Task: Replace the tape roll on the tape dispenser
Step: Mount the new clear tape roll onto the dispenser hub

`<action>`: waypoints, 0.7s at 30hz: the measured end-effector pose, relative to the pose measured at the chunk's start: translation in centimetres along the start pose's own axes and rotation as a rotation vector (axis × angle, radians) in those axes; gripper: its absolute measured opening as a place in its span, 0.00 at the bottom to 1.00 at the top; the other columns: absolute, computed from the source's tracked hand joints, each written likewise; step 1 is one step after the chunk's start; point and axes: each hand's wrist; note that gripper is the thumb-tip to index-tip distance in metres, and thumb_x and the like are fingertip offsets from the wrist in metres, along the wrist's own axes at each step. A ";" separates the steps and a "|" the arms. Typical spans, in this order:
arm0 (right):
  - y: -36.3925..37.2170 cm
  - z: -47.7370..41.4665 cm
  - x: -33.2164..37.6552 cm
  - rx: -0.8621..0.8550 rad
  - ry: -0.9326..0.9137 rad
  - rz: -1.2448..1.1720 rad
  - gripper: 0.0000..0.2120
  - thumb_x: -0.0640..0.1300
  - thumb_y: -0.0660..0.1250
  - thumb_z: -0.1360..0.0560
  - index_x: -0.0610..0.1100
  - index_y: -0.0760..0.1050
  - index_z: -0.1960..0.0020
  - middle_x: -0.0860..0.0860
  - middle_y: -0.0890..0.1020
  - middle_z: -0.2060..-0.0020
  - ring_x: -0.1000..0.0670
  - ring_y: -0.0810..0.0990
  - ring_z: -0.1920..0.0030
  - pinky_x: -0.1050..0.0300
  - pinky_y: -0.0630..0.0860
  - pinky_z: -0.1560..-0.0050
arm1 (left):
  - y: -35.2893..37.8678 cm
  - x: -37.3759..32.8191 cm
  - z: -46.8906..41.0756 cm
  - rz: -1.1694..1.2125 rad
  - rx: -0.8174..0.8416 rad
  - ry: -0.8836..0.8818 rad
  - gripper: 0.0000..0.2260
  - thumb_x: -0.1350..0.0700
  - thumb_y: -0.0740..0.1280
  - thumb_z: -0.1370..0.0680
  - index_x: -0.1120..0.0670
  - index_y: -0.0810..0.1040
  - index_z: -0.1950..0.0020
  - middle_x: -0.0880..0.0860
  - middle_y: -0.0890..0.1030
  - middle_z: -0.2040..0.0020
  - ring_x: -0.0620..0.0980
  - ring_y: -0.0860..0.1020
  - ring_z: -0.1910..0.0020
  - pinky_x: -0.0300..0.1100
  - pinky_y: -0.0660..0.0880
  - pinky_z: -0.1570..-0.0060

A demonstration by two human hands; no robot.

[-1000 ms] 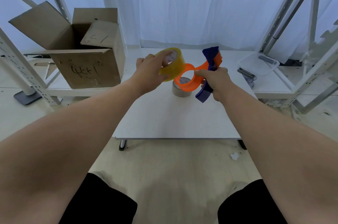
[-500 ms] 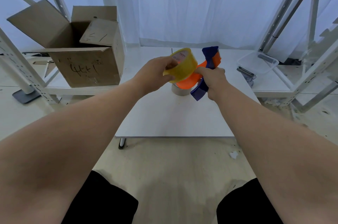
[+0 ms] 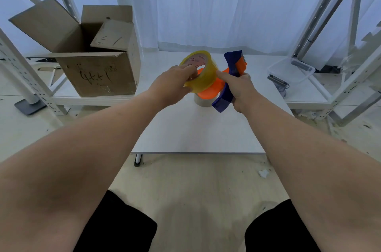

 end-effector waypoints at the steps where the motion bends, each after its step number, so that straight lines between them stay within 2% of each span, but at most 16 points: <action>1: 0.1 0.0 0.0 0.000 -0.008 -0.008 0.34 0.47 0.75 0.32 0.44 0.63 0.32 0.46 0.77 0.47 0.47 0.79 0.56 0.55 0.77 0.64 | 0.0 0.1 0.1 -0.010 0.002 -0.001 0.10 0.59 0.66 0.25 0.54 0.71 0.44 0.52 0.75 0.46 0.51 0.68 0.52 0.43 0.64 0.58; 5: 0.3 0.2 -0.3 0.006 -0.032 -0.007 0.36 0.52 0.75 0.32 0.43 0.63 0.32 0.46 0.77 0.46 0.45 0.79 0.51 0.53 0.79 0.60 | 0.1 0.3 0.2 -0.083 0.009 0.039 0.10 0.59 0.65 0.24 0.54 0.71 0.43 0.53 0.76 0.45 0.54 0.71 0.47 0.44 0.65 0.57; 11: 0.2 0.3 0.0 0.016 -0.085 -0.026 0.33 0.50 0.74 0.30 0.44 0.60 0.33 0.49 0.75 0.48 0.48 0.78 0.53 0.53 0.79 0.59 | -0.5 0.5 0.4 -0.070 0.013 0.103 0.09 0.60 0.66 0.24 0.55 0.72 0.44 0.54 0.76 0.45 0.56 0.72 0.47 0.44 0.66 0.54; 13: 0.2 0.4 0.2 0.010 -0.096 -0.034 0.32 0.50 0.74 0.30 0.44 0.60 0.34 0.49 0.75 0.49 0.47 0.78 0.51 0.53 0.79 0.58 | -0.5 0.5 0.4 -0.131 0.009 0.144 0.10 0.60 0.66 0.24 0.55 0.73 0.43 0.53 0.76 0.44 0.57 0.72 0.47 0.46 0.66 0.50; 17: 0.5 0.5 0.6 0.020 -0.105 -0.062 0.32 0.49 0.74 0.31 0.46 0.61 0.34 0.49 0.76 0.46 0.42 0.80 0.44 0.47 0.81 0.50 | -0.2 0.3 0.5 -0.298 -0.056 0.191 0.10 0.59 0.65 0.23 0.52 0.73 0.43 0.52 0.75 0.43 0.56 0.74 0.47 0.51 0.59 0.39; 21: 0.7 0.7 0.8 0.031 -0.118 -0.078 0.32 0.48 0.75 0.31 0.46 0.60 0.36 0.49 0.76 0.46 0.42 0.79 0.43 0.46 0.80 0.48 | -0.3 0.4 0.3 -0.416 -0.086 0.221 0.11 0.61 0.67 0.25 0.52 0.74 0.44 0.54 0.75 0.44 0.58 0.75 0.49 0.55 0.58 0.39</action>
Point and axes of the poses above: each hand's wrist, its own z-axis away from the middle knuckle, its own y-axis out of the palm, x = y × z
